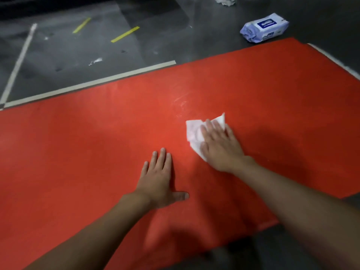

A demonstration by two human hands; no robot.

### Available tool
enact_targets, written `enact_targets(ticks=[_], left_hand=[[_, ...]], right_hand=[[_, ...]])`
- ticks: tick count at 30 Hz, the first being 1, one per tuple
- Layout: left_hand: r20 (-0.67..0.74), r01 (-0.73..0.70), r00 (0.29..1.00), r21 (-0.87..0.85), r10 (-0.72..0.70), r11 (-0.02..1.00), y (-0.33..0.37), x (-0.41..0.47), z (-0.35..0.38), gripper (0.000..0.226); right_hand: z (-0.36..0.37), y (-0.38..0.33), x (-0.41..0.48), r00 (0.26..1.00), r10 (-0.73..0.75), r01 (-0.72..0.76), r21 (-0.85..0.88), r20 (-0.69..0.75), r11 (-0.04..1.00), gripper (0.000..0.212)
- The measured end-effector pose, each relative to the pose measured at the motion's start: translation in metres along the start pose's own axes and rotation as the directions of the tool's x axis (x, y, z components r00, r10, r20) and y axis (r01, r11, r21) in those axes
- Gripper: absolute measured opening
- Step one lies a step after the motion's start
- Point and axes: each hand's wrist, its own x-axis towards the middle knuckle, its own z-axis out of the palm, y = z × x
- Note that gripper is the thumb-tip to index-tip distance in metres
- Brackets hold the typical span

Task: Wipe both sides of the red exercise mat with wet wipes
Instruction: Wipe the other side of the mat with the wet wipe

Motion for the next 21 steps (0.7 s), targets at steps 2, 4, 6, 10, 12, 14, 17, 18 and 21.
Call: enact_targets(ticks=[2,4,6,10,12,14,17,18,21], left_hand=[[0.026,0.011,1.000,-0.002,-0.011,1.000,0.001,-0.005,0.002,0.138],[0.039,0.041,0.998,-0.012,-0.040,0.999,0.007,-0.007,0.003,0.141],[0.048,0.053,0.997,0.001,-0.053,0.999,0.012,-0.008,0.000,0.141],[0.067,0.048,0.997,0.017,-0.049,0.999,0.009,-0.017,0.000,0.141],[0.075,0.055,0.996,0.017,-0.056,0.998,0.013,-0.023,0.001,0.140],[0.081,0.058,0.995,0.011,-0.058,0.998,0.016,-0.026,0.000,0.139],[0.083,0.050,0.995,0.013,-0.051,0.999,0.014,-0.032,0.003,0.138],[0.087,0.043,0.995,0.017,-0.045,0.999,0.013,-0.035,0.004,0.138],[0.085,0.040,0.996,0.014,-0.041,0.999,0.014,-0.043,0.007,0.135]], right_hand=[[0.002,-0.014,-0.006,0.993,0.121,-0.121,0.043,-0.005,0.992,0.065],[0.012,-0.038,-0.020,0.999,-0.002,0.005,0.059,-0.041,0.998,0.067],[0.014,-0.032,-0.031,0.978,-0.208,0.208,0.007,-0.021,0.978,0.066],[0.003,0.002,-0.023,0.999,0.042,-0.042,0.049,0.004,0.998,0.064],[0.008,-0.024,-0.036,0.996,0.080,-0.077,0.095,-0.032,0.993,0.066],[0.016,-0.040,-0.056,0.991,-0.132,0.133,0.049,-0.030,0.990,0.071],[0.010,-0.002,-0.056,0.973,-0.231,0.231,-0.010,-0.012,0.973,0.074],[0.006,0.007,-0.055,0.994,-0.108,0.108,0.014,-0.009,0.994,0.072],[0.013,-0.021,-0.071,0.995,0.097,-0.094,0.080,-0.038,0.992,0.066]])
